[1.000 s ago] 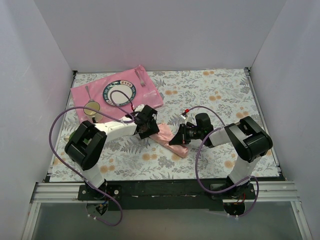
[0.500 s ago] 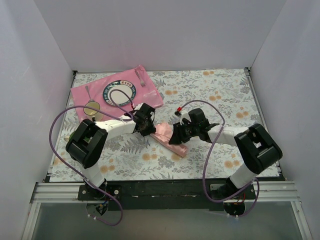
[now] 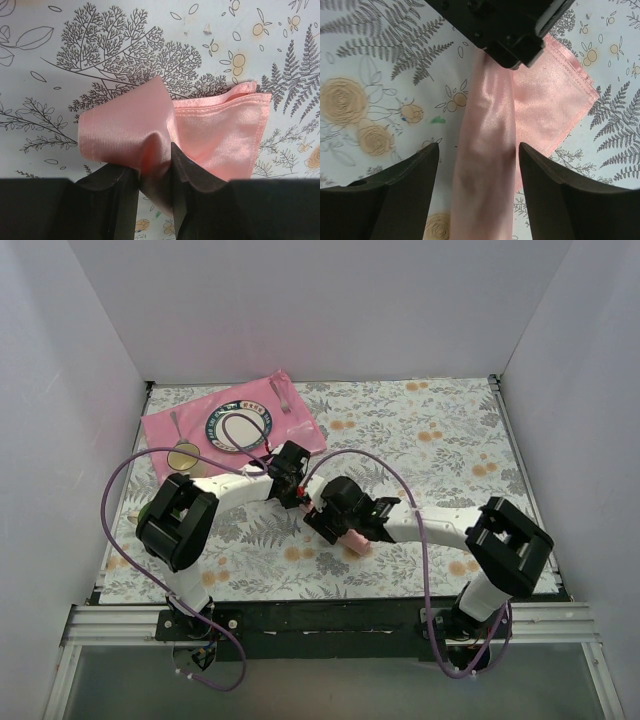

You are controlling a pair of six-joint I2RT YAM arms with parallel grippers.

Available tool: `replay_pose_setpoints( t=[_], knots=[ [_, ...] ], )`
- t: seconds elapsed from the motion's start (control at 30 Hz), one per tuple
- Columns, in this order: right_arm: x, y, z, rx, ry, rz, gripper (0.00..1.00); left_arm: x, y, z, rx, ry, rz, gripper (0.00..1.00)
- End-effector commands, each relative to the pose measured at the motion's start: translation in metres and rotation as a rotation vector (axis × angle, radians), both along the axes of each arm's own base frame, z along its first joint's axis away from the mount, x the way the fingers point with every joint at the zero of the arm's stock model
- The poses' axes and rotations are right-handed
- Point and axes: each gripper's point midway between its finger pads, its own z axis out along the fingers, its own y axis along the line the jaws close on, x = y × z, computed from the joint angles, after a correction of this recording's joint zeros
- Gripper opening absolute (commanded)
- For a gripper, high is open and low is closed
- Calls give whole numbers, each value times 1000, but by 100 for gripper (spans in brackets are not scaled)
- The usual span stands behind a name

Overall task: Fold the napkin, place the utensils inside, and roll it up
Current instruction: Roll the napkin with the utensil

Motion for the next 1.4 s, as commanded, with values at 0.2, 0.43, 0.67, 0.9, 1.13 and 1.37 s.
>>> replay_pose_setpoints(
  t=[0.2, 0.43, 0.67, 0.9, 1.13, 1.37],
  knots=[
    [18, 4, -24, -146, -190, -45, 61, -18, 9, -22, 62, 103, -54, 26],
    [1, 2, -45, -87, -33, -68, 23, -11, 11, 1, 35, 11, -65, 52],
    [-15, 1, -60, 47, 196, -101, 17, 6, 32, 37, 40, -92, 9, 71],
    [-18, 6, -55, 213, 443, -103, 17, 12, 58, 77, 32, -207, 120, 77],
    [-15, -3, -57, 405, 742, -141, 20, -6, 19, 60, -79, -93, -43, 75],
    [-14, -12, -64, 525, 916, -173, 20, -20, -30, 61, -116, -108, -104, 66]
  ],
)
